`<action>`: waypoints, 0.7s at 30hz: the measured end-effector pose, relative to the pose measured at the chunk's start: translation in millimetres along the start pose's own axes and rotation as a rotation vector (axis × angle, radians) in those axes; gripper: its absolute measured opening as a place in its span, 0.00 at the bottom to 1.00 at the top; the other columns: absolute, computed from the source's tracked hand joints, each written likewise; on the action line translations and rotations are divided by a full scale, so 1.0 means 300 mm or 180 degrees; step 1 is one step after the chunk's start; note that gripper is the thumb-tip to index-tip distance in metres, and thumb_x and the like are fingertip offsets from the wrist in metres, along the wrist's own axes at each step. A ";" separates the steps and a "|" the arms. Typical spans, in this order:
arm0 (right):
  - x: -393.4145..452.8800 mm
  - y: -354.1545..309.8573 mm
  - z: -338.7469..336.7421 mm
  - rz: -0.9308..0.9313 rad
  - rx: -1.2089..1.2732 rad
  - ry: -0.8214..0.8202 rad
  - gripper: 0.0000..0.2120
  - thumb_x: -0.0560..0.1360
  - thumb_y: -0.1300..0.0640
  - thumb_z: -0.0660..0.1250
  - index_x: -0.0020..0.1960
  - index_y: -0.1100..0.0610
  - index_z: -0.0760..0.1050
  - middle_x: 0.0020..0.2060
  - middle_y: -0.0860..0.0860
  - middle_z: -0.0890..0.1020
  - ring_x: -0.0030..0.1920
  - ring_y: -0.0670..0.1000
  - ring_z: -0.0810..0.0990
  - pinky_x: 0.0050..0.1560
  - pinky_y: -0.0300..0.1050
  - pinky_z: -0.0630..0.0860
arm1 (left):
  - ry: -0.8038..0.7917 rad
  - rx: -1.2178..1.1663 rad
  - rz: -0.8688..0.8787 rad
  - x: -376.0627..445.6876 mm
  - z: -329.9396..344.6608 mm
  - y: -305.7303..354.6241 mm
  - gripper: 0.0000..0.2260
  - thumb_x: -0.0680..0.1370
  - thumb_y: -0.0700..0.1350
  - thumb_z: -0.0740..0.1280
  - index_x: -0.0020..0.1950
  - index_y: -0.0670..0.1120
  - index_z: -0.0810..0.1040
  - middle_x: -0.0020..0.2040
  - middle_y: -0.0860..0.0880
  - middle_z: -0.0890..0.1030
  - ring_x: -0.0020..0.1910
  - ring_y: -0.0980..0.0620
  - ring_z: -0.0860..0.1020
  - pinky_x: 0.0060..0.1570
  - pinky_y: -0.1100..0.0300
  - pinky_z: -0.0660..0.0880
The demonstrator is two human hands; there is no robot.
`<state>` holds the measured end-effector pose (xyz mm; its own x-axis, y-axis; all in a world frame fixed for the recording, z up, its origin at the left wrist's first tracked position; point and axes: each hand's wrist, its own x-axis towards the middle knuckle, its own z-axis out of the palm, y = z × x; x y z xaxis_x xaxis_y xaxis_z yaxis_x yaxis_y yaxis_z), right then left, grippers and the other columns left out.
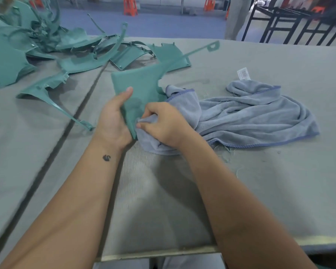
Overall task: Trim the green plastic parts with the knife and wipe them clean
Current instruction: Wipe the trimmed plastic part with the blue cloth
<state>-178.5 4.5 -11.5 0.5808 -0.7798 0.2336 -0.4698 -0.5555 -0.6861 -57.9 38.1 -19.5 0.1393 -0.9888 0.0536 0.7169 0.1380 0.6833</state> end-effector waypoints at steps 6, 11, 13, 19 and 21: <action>0.005 0.013 0.021 -0.0037 -0.0024 0.0335 0.10 0.76 0.55 0.67 0.39 0.52 0.68 0.32 0.49 0.75 0.38 0.52 0.76 0.42 0.49 0.74 | 0.0798 -0.0409 0.0424 0.017 -0.005 0.000 0.22 0.84 0.55 0.54 0.53 0.39 0.79 0.48 0.41 0.85 0.47 0.44 0.84 0.47 0.49 0.80; 0.039 0.027 0.011 0.0433 0.0956 0.1534 0.04 0.77 0.57 0.66 0.44 0.55 0.72 0.30 0.45 0.76 0.32 0.39 0.74 0.37 0.32 0.69 | 0.1021 -0.0361 0.0522 0.005 -0.015 -0.002 0.15 0.83 0.46 0.58 0.50 0.40 0.82 0.45 0.43 0.86 0.44 0.45 0.85 0.48 0.49 0.81; 0.028 0.025 -0.009 0.0488 0.1432 0.1979 0.04 0.77 0.55 0.68 0.45 0.54 0.74 0.31 0.42 0.77 0.33 0.35 0.75 0.37 0.26 0.69 | 0.0950 -0.0416 0.0368 0.004 -0.013 -0.005 0.19 0.83 0.46 0.58 0.43 0.41 0.86 0.45 0.43 0.86 0.43 0.45 0.85 0.46 0.50 0.82; -0.017 -0.015 0.026 -0.0796 0.1037 0.1292 0.04 0.72 0.65 0.70 0.42 0.58 0.77 0.32 0.48 0.79 0.34 0.41 0.75 0.40 0.33 0.72 | 0.0778 -0.0436 0.0120 0.014 0.028 -0.036 0.25 0.84 0.55 0.54 0.45 0.41 0.84 0.42 0.45 0.86 0.42 0.50 0.85 0.44 0.57 0.81; -0.007 -0.016 0.067 -0.1057 0.0238 0.1103 0.02 0.71 0.65 0.69 0.40 0.63 0.78 0.36 0.55 0.80 0.40 0.50 0.75 0.44 0.45 0.71 | 0.0796 -0.0398 -0.0051 0.016 0.026 -0.035 0.24 0.83 0.58 0.53 0.48 0.41 0.81 0.43 0.46 0.84 0.42 0.51 0.84 0.46 0.61 0.81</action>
<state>-164.1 14.6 -22.6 0.4298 -0.6212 0.6553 -0.2400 -0.7782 -0.5803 -70.2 31.6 -20.9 0.2803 -0.9483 -0.1486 0.7969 0.1436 0.5867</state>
